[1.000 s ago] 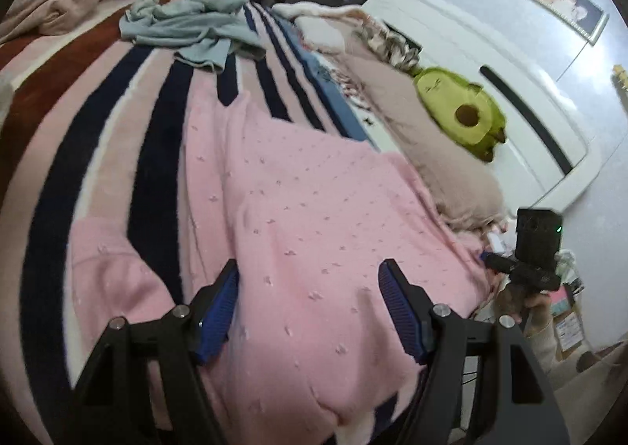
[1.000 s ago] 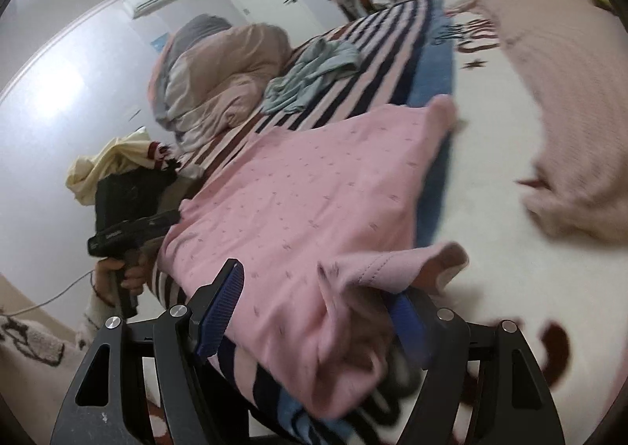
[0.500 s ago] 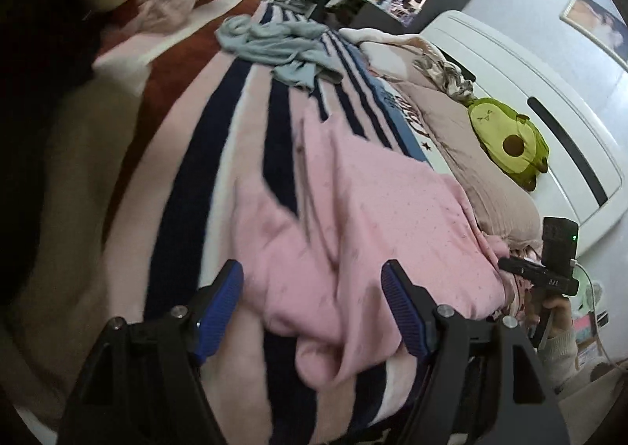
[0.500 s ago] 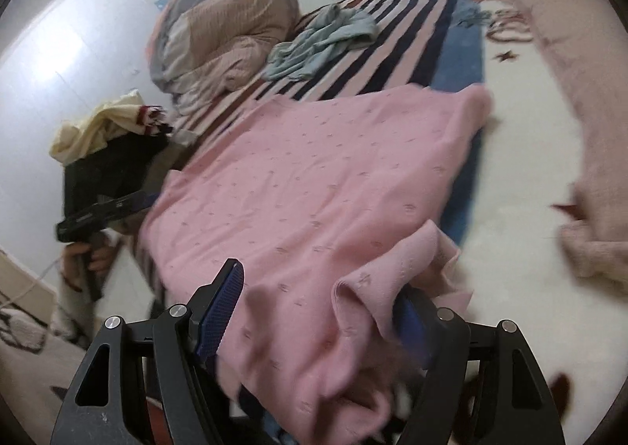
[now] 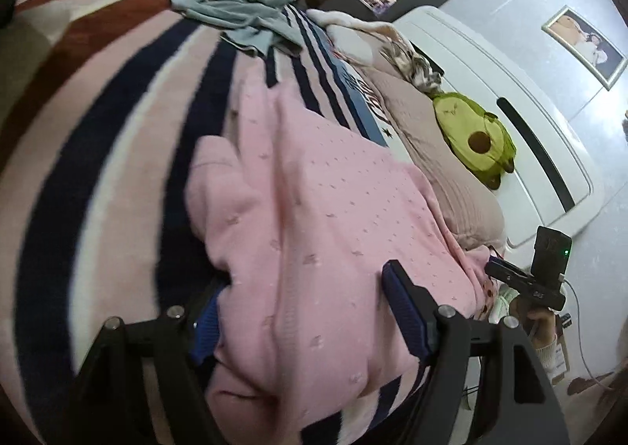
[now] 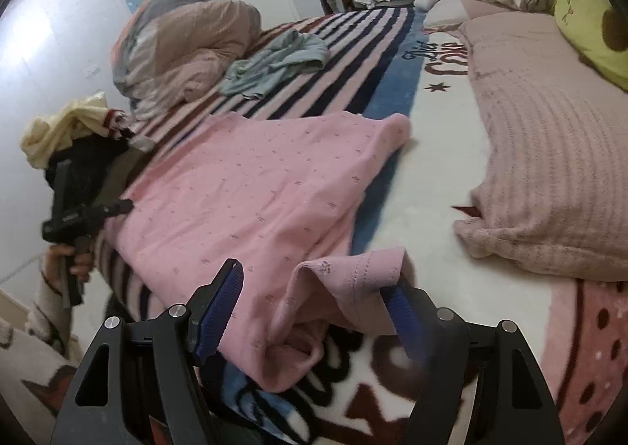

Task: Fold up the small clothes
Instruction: 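Grasp the shirt's other sleeve with the left gripper and lift it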

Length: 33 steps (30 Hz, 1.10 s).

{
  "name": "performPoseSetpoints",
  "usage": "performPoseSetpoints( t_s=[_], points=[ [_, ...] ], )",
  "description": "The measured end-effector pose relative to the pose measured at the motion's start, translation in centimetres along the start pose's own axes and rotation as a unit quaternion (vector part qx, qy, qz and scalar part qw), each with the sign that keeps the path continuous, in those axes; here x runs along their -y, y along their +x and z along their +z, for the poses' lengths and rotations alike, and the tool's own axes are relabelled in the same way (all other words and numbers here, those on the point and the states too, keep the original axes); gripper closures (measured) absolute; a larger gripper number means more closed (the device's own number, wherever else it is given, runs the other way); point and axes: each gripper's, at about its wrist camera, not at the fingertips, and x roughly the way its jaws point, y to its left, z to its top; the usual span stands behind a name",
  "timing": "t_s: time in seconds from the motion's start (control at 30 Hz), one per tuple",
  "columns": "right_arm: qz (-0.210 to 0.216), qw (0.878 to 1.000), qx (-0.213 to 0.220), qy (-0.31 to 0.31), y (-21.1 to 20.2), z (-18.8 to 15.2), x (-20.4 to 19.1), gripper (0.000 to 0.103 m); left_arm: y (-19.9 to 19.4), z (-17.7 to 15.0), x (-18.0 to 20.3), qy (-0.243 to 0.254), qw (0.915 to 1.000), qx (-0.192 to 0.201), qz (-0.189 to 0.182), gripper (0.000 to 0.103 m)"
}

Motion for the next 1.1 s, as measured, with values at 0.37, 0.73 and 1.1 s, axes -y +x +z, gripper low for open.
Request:
performPoseSetpoints(
  t_s=[0.37,0.73,1.1],
  points=[
    [-0.057,0.995,0.078,-0.024,-3.7,1.2,-0.2,0.034,1.3,0.2,0.5,-0.007,0.9998,-0.008,0.016,0.074],
    [0.137,0.984,-0.002,-0.116,4.0,1.1,-8.6,0.094,-0.2,2.7,5.2,0.066,0.9975,0.024,0.010,0.083],
    [0.172,0.979,-0.041,-0.102,7.6,-0.9,-9.3,0.093,1.4,4.1,12.5,0.150,0.9881,0.012,-0.033,0.085]
  ],
)
